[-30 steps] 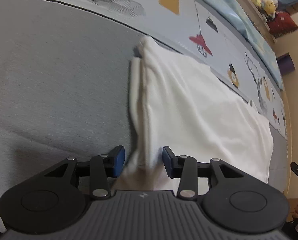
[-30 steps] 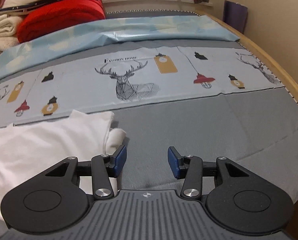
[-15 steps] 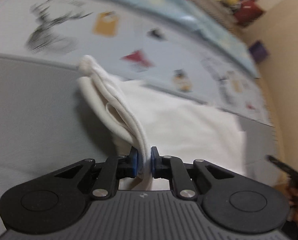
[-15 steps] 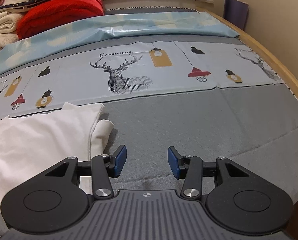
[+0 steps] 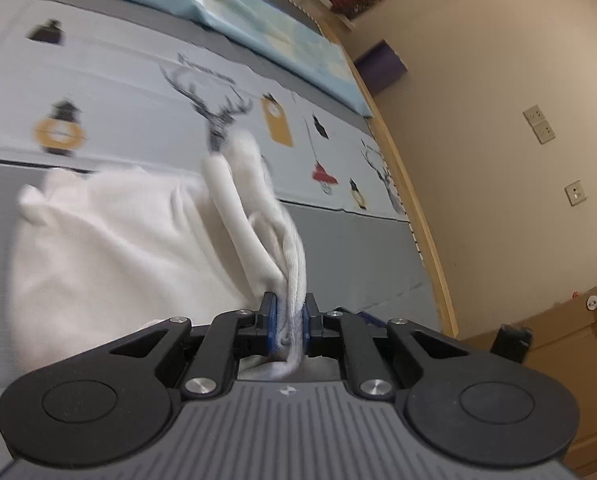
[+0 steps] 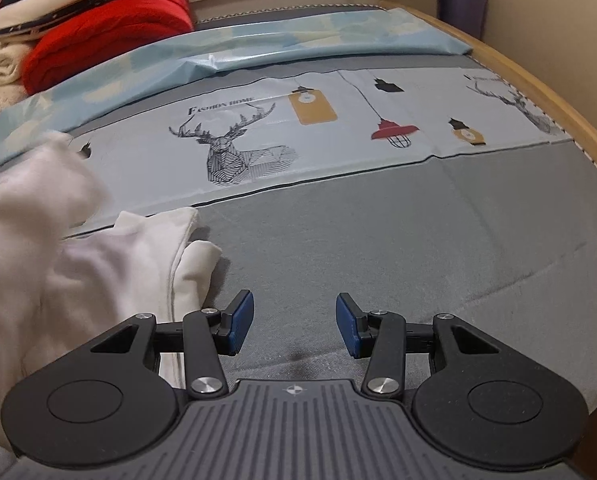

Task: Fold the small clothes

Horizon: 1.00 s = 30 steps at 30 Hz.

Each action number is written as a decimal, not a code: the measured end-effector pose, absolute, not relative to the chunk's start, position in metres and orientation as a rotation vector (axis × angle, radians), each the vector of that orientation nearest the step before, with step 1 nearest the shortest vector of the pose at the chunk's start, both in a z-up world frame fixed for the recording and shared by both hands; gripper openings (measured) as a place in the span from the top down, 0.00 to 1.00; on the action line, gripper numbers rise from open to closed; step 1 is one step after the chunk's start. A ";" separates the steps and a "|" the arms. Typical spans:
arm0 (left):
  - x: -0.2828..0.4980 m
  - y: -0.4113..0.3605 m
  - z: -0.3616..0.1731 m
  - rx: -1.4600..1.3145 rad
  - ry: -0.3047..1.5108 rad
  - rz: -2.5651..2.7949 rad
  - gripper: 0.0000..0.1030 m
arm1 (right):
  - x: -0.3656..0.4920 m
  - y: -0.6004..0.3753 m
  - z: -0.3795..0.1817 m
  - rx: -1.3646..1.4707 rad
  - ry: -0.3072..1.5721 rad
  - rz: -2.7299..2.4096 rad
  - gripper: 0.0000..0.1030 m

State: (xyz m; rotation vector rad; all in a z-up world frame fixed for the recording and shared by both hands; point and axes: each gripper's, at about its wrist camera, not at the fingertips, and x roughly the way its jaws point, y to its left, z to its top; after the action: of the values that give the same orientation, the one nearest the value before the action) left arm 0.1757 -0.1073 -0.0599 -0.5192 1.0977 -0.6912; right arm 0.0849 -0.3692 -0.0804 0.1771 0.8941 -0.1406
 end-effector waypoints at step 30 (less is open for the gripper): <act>0.143 0.015 -0.077 -0.181 1.196 -0.558 0.76 | 0.158 -0.346 -0.139 0.599 1.074 -0.104 0.55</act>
State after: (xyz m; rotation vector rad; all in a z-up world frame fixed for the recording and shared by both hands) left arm 0.1434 0.0148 -0.0769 -0.1811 1.1964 -0.5582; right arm 0.1583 -0.3463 -0.1387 0.5993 1.0743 -0.1045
